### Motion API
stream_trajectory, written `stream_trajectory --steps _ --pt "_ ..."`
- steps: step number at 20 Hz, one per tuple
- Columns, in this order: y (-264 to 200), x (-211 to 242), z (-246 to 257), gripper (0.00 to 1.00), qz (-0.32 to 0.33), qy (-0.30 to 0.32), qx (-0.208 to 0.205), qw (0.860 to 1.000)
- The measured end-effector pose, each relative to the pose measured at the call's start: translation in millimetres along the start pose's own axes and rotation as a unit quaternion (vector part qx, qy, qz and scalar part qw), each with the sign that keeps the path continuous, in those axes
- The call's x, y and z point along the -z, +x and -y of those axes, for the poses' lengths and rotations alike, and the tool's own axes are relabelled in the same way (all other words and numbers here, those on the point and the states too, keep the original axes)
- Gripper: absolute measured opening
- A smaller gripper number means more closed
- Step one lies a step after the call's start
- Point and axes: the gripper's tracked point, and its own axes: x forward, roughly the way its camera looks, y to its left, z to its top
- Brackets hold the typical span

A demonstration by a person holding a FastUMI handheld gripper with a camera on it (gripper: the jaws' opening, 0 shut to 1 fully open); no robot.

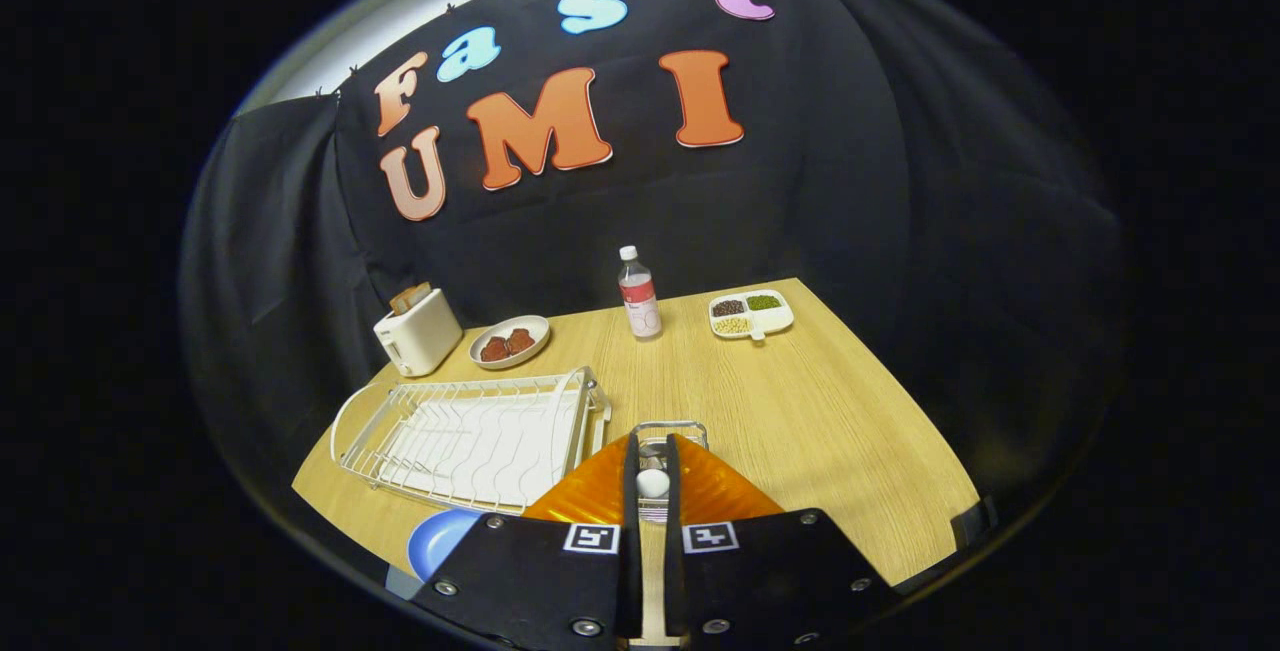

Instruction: Take the plate from the dish rack, then take the spoon from the basket and place it into the plate.

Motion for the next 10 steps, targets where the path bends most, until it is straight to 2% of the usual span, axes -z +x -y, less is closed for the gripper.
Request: stream_trajectory --steps 6,10 --pt "-36.3 -8.4 -38.4 0.09 0.014 0.002 -0.071 0.997" --pt "-50.5 9.8 -75.0 0.08 0.003 -0.024 -0.131 0.991"
